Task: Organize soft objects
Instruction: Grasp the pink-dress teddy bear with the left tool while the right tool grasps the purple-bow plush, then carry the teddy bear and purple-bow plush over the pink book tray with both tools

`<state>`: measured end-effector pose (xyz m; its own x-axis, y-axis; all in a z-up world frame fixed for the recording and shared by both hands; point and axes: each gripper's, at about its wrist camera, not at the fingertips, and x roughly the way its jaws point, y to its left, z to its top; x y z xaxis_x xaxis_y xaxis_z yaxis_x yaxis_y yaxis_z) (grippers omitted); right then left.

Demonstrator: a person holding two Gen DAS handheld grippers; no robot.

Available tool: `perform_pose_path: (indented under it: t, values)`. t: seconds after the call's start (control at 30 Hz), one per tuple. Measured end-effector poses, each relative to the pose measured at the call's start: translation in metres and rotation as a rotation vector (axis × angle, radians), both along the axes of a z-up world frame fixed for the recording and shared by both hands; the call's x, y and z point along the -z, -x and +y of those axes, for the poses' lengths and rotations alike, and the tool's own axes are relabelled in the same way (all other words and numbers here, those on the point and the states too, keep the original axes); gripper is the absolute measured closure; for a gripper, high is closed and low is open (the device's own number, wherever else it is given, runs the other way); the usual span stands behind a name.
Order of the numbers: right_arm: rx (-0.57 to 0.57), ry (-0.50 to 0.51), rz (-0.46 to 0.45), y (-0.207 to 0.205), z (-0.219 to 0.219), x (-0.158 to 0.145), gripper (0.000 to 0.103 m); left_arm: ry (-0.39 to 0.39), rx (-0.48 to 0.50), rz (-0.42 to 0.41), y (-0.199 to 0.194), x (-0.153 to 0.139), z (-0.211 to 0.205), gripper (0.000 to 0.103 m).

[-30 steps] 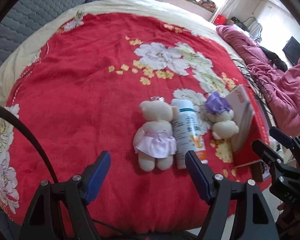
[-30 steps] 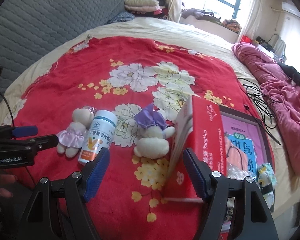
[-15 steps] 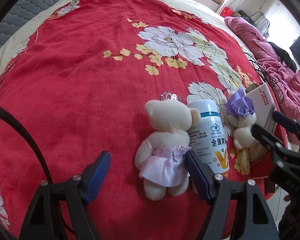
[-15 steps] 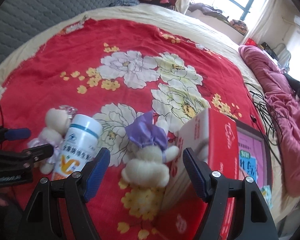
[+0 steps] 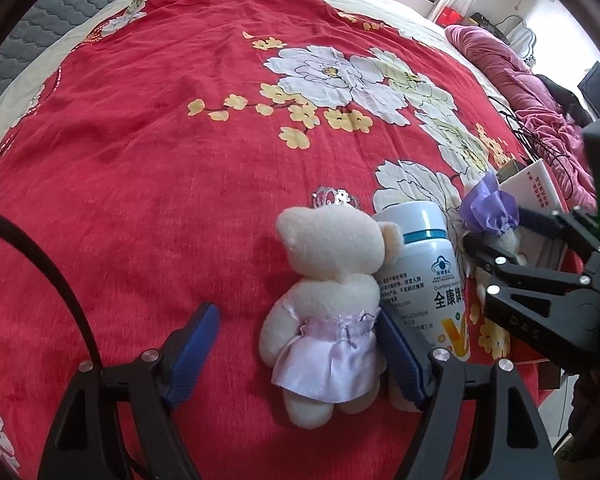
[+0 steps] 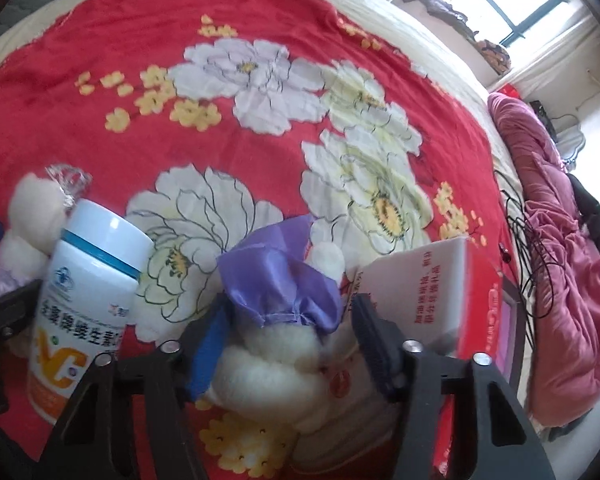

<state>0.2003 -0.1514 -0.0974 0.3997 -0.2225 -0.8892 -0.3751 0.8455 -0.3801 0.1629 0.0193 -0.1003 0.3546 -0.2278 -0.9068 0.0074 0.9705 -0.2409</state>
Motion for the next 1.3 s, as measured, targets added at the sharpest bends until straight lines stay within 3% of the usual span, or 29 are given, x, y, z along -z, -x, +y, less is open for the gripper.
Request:
perform_pose_path:
  t: [0.07, 0.1, 0.27, 0.37, 0.4, 0.53, 0.67, 0.87, 1.13, 1.3]
  values:
    - [-0.013, 0.016, -0.015, -0.001, 0.002, 0.002, 0.047, 0.000, 0.000, -0.004, 0.000, 0.000, -0.001, 0.024]
    - [-0.020, 0.010, -0.021, -0.001, 0.003, 0.002, 0.056, 0.001, -0.001, -0.002, -0.001, 0.000, -0.001, 0.024]
    - [-0.001, -0.049, -0.040, 0.000, 0.000, -0.006, 0.060, 0.002, 0.001, -0.016, -0.005, 0.001, -0.002, 0.026]
    - [0.016, -0.113, -0.063, 0.003, -0.006, -0.021, 0.060, 0.016, 0.008, -0.028, -0.007, -0.002, -0.002, 0.040]
    - [0.023, -0.138, -0.068, 0.005, -0.008, -0.027, 0.060, 0.033, 0.012, -0.036, -0.007, -0.004, -0.002, 0.054]
    - [0.050, -0.253, -0.080, 0.012, -0.015, -0.051, 0.060, 0.062, 0.022, -0.038, -0.009, -0.009, -0.003, 0.061]
    - [0.058, -0.304, -0.109, 0.021, -0.020, -0.074, 0.060, 0.072, 0.010, -0.065, -0.004, -0.024, 0.000, 0.062]
    - [0.099, -0.405, -0.158, 0.039, -0.040, -0.111, 0.060, 0.066, 0.038, -0.148, 0.008, -0.075, -0.010, 0.062]
    - [0.193, -0.480, -0.253, 0.079, -0.100, -0.159, 0.060, 0.079, 0.154, -0.250, 0.033, -0.135, -0.066, 0.062]
    - [0.296, -0.501, -0.301, 0.106, -0.159, -0.177, 0.060, 0.085, 0.239, -0.285, 0.049, -0.159, -0.115, 0.062]
